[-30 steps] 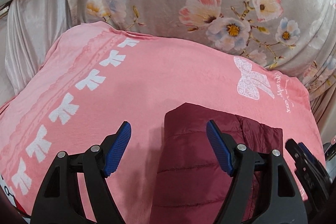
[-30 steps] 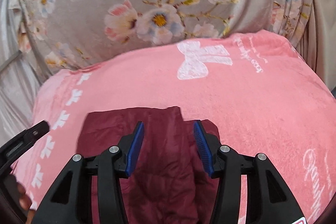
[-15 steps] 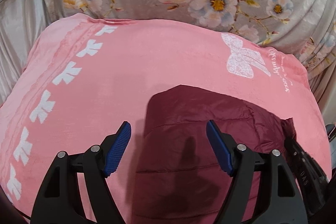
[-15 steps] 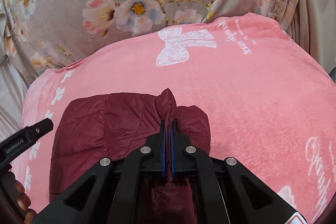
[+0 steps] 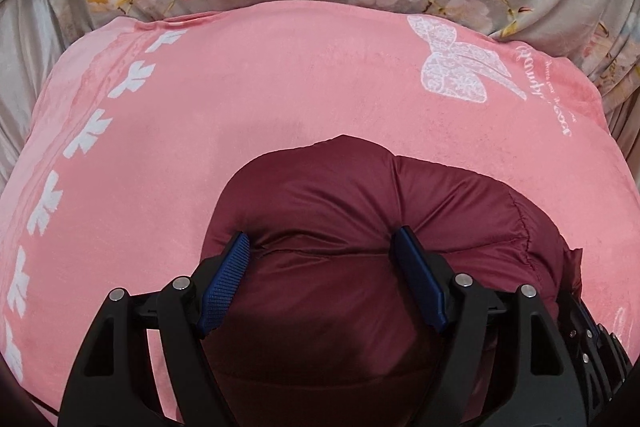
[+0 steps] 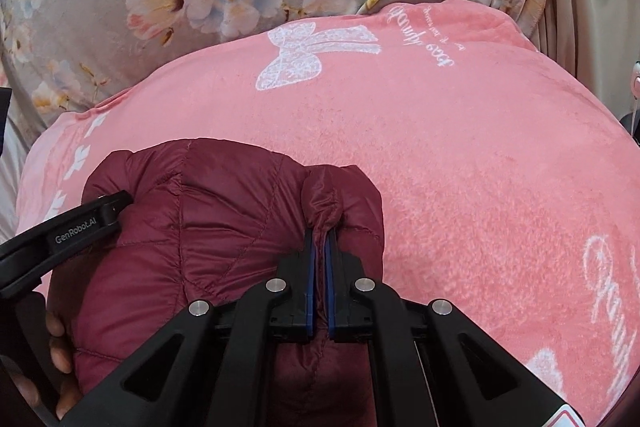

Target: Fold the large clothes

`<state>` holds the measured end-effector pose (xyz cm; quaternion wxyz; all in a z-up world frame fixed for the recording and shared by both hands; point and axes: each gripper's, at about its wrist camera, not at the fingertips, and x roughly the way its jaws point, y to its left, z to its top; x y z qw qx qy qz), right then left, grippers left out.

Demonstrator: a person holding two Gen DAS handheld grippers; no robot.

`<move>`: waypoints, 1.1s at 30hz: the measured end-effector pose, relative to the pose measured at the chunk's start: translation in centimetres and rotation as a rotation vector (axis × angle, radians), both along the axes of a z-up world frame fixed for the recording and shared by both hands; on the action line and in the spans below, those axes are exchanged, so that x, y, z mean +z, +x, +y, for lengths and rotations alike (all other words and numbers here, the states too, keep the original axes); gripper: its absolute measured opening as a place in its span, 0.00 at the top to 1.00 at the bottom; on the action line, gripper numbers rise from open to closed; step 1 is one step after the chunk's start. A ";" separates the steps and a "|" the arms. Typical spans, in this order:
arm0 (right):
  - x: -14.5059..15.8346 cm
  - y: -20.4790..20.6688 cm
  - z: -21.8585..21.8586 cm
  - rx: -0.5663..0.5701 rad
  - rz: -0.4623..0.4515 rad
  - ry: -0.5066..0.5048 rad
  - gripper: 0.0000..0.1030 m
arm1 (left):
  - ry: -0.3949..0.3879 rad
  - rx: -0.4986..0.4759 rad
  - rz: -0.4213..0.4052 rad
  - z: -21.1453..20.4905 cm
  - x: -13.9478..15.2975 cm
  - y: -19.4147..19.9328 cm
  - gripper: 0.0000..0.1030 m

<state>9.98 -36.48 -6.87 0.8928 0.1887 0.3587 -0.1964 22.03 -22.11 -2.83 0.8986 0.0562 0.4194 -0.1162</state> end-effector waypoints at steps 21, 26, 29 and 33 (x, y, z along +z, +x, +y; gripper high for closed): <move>-3.0 0.2 -0.6 -0.006 -0.037 0.083 0.98 | 0.042 0.043 -0.099 -1.0 -2.8 -0.4 0.18; -2.9 0.0 -0.7 -0.012 -0.052 0.084 0.96 | 0.055 0.050 -0.109 -1.3 -3.0 -0.4 0.17; -2.6 -0.4 -0.9 -0.010 -0.078 0.110 0.94 | 0.031 0.050 -0.097 -1.1 -3.0 -0.3 0.15; 0.5 -3.6 -0.1 -0.029 -0.115 0.063 0.85 | -0.030 0.029 -0.047 0.6 -2.0 -0.9 0.15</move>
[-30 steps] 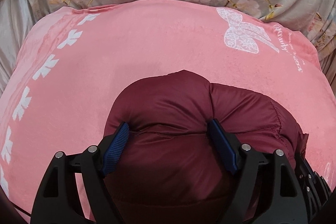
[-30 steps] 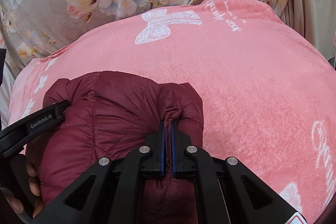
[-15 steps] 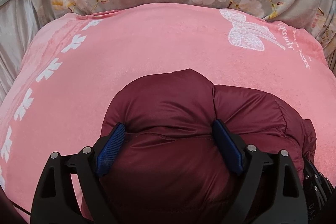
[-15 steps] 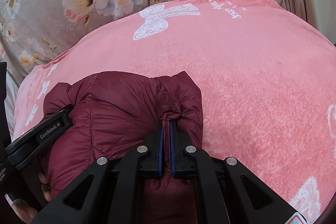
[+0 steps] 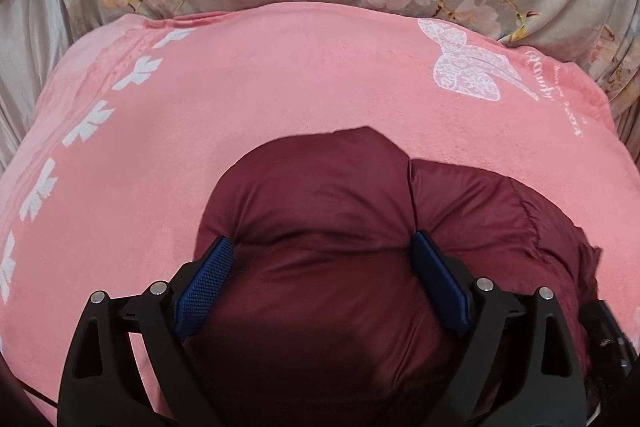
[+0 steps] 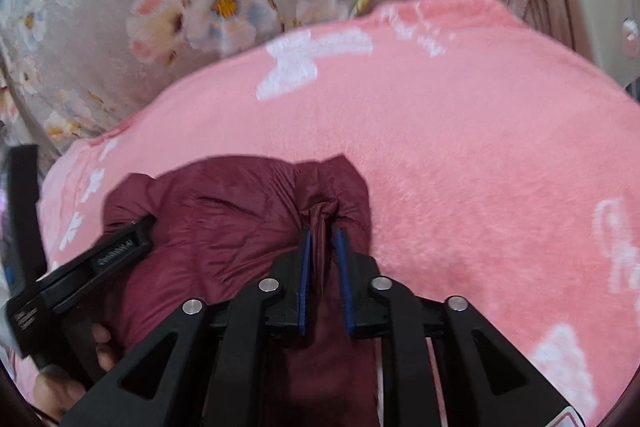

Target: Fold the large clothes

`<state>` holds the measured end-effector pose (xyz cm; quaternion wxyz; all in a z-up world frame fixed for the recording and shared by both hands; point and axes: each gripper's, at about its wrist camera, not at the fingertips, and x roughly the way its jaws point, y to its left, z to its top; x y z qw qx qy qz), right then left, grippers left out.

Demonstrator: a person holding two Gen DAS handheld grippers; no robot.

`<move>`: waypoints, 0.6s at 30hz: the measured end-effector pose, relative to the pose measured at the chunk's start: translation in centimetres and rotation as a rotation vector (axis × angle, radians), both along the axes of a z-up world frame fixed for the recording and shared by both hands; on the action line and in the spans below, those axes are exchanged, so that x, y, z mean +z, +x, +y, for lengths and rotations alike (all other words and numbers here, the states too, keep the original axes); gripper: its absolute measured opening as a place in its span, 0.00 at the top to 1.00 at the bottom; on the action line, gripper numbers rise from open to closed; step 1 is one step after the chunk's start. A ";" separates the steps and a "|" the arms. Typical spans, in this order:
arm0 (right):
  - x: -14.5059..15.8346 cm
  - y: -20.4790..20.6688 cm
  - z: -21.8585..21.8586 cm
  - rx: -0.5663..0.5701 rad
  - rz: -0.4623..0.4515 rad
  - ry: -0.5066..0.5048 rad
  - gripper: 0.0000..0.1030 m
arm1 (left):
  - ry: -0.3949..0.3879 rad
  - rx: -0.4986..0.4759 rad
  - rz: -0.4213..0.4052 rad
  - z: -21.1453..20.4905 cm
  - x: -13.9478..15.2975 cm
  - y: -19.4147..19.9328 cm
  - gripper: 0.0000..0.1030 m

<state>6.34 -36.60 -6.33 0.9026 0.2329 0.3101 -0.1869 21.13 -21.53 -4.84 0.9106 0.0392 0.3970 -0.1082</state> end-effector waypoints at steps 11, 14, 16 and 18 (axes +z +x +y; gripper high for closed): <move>0.2 -8.4 4.2 0.105 0.093 -0.061 0.63 | -0.002 -0.041 0.062 6.7 1.5 -9.6 0.15; -1.0 -8.9 4.5 0.130 0.105 -0.016 0.62 | -0.006 -0.040 0.116 7.8 0.1 -10.7 0.15; -1.7 -9.1 4.6 0.135 0.112 0.008 0.67 | -0.018 -0.037 0.136 8.3 -0.7 -11.0 0.13; -1.9 -9.4 4.4 0.131 0.102 0.031 0.86 | -0.009 -0.029 0.128 8.7 -0.9 -11.2 0.13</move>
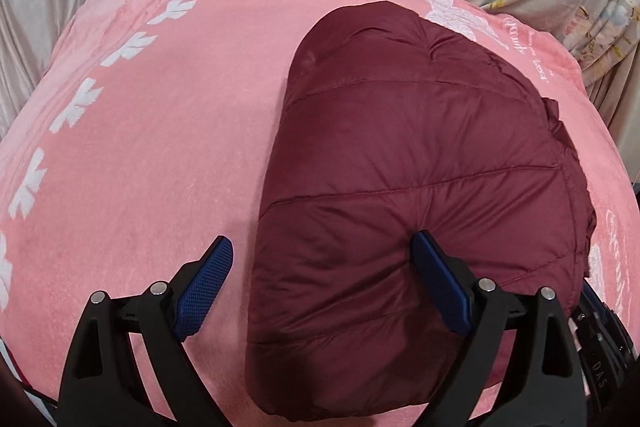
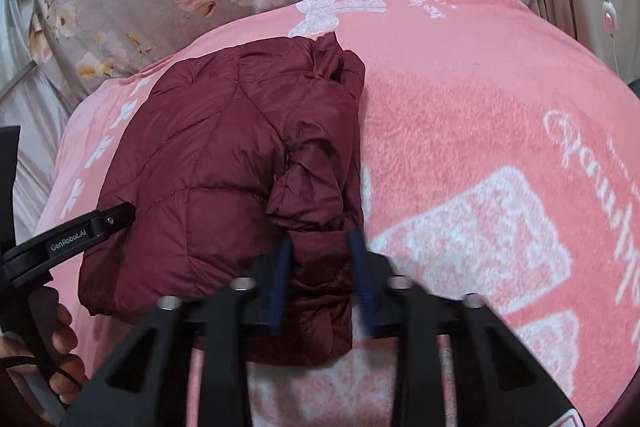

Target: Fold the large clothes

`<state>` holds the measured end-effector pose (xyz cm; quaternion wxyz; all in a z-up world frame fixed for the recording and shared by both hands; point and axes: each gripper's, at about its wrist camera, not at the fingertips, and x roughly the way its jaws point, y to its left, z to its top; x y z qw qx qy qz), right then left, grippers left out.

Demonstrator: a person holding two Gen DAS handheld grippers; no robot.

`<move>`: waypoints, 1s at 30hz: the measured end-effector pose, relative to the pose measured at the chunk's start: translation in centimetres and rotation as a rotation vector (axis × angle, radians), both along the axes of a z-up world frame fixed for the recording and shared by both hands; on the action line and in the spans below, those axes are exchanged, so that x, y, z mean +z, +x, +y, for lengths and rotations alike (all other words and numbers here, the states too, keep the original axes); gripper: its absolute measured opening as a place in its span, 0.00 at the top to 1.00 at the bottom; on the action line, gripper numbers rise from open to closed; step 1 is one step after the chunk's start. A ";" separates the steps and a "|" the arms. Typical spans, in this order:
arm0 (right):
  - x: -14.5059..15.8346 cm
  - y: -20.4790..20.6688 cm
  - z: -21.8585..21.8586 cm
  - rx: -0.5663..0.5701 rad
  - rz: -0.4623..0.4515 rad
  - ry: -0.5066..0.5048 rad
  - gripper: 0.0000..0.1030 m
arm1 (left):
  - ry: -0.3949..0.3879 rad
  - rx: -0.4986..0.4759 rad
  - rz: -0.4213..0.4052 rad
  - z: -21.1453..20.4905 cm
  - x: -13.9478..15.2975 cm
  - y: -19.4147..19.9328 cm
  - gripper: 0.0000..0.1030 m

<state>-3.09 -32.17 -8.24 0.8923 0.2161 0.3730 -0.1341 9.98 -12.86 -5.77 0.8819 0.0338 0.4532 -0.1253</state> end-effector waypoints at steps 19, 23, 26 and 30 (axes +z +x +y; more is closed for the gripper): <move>-1.8 -1.1 1.6 -0.003 0.038 -0.038 0.93 | 0.046 -0.009 -0.003 -0.5 -1.3 -0.2 0.12; -1.9 -0.9 2.4 -0.006 0.045 -0.099 0.93 | 0.068 -0.005 -0.024 -1.0 -1.5 -0.6 0.12; -1.9 -0.8 2.8 -0.006 0.053 -0.138 0.92 | 0.068 0.003 -0.023 -1.1 -1.5 -0.6 0.12; -1.3 -0.7 3.1 -0.005 0.060 -0.152 0.88 | 0.089 0.007 -0.023 -1.3 -0.9 -0.5 0.13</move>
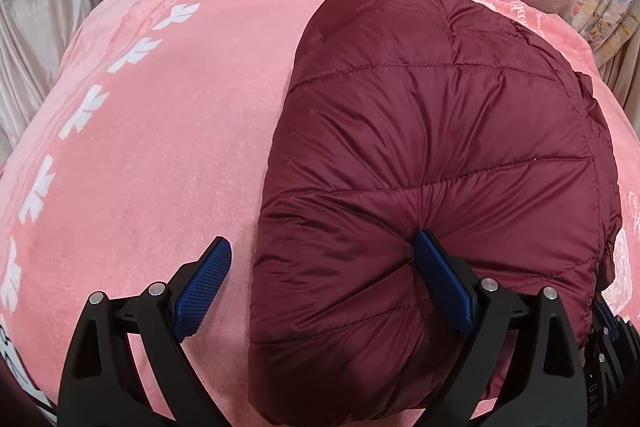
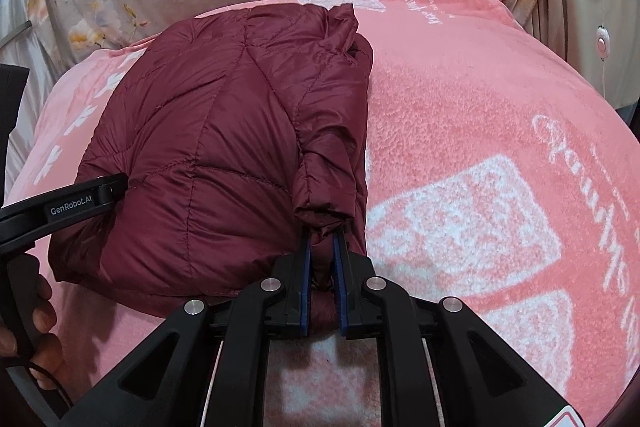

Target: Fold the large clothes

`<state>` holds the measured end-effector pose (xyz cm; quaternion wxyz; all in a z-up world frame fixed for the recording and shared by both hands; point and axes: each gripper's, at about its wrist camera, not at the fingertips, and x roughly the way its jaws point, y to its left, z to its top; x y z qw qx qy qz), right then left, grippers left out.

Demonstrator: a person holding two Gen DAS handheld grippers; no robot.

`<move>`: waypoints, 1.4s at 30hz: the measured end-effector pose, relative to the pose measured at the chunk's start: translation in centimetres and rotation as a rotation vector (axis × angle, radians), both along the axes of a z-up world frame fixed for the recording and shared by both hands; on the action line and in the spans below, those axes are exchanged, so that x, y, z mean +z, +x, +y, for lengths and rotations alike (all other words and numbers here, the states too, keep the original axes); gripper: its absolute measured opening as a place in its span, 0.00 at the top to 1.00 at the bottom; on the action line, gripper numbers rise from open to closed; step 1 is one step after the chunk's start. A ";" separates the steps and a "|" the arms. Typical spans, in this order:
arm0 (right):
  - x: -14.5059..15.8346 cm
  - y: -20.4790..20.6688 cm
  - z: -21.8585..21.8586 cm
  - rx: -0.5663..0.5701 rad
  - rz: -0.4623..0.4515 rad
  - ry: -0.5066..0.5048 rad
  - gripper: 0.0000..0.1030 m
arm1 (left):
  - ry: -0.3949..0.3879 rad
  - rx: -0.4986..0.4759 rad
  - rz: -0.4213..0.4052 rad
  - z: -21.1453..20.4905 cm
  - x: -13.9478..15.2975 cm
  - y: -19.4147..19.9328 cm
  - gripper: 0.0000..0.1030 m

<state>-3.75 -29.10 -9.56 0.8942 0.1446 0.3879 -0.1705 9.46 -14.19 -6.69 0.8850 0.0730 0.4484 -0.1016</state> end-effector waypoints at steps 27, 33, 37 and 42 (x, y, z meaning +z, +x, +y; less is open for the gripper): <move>-0.6 4.3 -5.9 -0.060 -0.163 0.489 0.18 | -0.287 -0.047 0.195 -0.3 0.8 7.4 0.04; -0.8 4.6 -5.3 -0.046 -0.183 0.487 0.17 | -0.322 -0.057 0.198 -0.3 -0.2 8.0 0.04; -0.8 4.8 -5.1 -0.038 -0.190 0.481 0.16 | -0.339 -0.064 0.193 -0.2 -1.0 8.0 0.04; -0.8 5.1 -5.2 -0.024 -0.195 0.477 0.16 | -0.329 -0.066 0.168 -0.3 -1.3 7.7 0.04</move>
